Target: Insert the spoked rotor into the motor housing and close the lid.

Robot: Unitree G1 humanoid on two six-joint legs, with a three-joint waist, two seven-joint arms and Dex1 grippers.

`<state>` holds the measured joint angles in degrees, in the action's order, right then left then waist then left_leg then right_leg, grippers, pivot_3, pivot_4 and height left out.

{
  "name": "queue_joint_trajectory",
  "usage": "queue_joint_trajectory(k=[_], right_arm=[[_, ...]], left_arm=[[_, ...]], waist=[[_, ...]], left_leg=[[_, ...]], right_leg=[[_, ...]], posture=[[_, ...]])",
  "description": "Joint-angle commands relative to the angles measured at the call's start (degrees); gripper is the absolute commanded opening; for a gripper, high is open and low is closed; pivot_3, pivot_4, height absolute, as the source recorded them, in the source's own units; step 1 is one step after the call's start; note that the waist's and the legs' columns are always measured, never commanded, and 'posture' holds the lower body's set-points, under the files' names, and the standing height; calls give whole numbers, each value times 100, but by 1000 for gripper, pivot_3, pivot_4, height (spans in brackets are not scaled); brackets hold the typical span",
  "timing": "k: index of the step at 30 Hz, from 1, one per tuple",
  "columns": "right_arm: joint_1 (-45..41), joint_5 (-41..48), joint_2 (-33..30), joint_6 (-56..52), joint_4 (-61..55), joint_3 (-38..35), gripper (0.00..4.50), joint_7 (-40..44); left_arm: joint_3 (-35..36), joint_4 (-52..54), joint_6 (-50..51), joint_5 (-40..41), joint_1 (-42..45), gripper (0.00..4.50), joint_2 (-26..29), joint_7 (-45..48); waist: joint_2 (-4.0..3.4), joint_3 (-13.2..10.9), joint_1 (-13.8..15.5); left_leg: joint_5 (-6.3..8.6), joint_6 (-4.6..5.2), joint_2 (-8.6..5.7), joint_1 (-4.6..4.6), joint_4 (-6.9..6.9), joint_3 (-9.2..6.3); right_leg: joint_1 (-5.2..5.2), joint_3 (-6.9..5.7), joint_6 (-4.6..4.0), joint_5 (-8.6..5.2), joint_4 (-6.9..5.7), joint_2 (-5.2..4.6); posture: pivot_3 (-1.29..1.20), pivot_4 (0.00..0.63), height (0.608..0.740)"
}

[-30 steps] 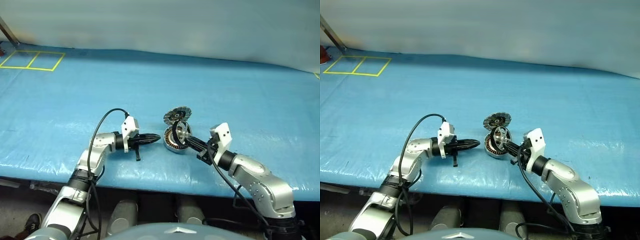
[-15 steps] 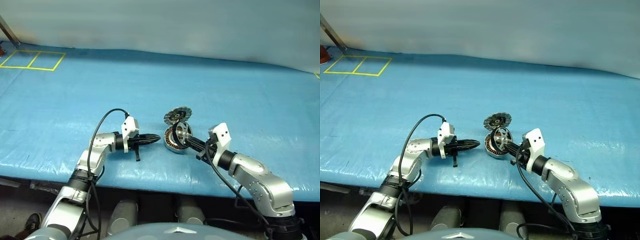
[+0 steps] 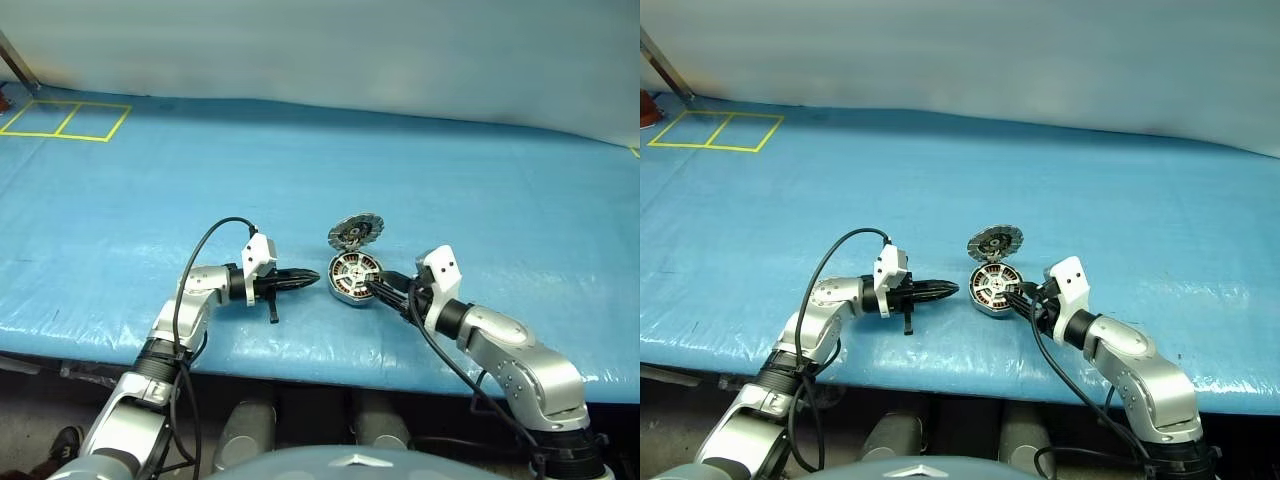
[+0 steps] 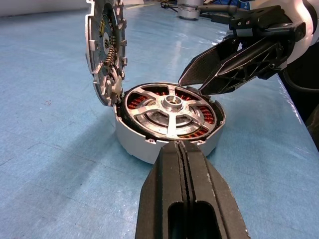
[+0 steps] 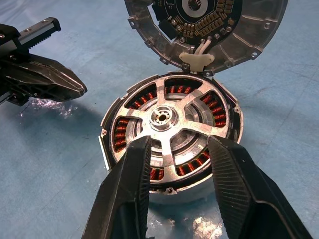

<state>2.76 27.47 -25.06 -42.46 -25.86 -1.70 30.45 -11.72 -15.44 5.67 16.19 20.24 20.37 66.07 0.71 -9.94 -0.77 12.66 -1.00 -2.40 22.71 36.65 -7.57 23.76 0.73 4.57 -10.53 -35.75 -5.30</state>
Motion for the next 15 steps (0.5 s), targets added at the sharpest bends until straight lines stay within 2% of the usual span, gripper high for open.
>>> queue_joint_trajectory(k=[1,9,12,15], right_arm=[[-17,35,-7,150,-184,-41,1773,-3],[-181,200,181,279,-202,-232,1773,-94],[-442,133,317,346,39,-123,1179,-139],[-810,-119,481,441,516,204,259,-162]], left_arm=[[25,34,-96,-7,18,0,-7,30],[36,-8,-137,-36,14,0,-1,24],[54,-8,-156,-38,-10,0,-8,1],[57,4,-183,-46,-53,0,-17,-31]], waist=[[0,0,0],[0,0,-2],[0,0,-14],[0,0,-31]], left_leg=[[0,0,0,0,0,0],[0,0,0,0,0,0],[0,0,1,-1,1,0],[0,0,1,-2,1,0]], right_leg=[[0,0,0,0,0,0],[0,0,0,0,0,0],[0,0,0,0,-1,1],[-1,0,0,0,-2,1]], posture=[[0,150,740],[0,150,740],[0,150,740],[0,150,740]])
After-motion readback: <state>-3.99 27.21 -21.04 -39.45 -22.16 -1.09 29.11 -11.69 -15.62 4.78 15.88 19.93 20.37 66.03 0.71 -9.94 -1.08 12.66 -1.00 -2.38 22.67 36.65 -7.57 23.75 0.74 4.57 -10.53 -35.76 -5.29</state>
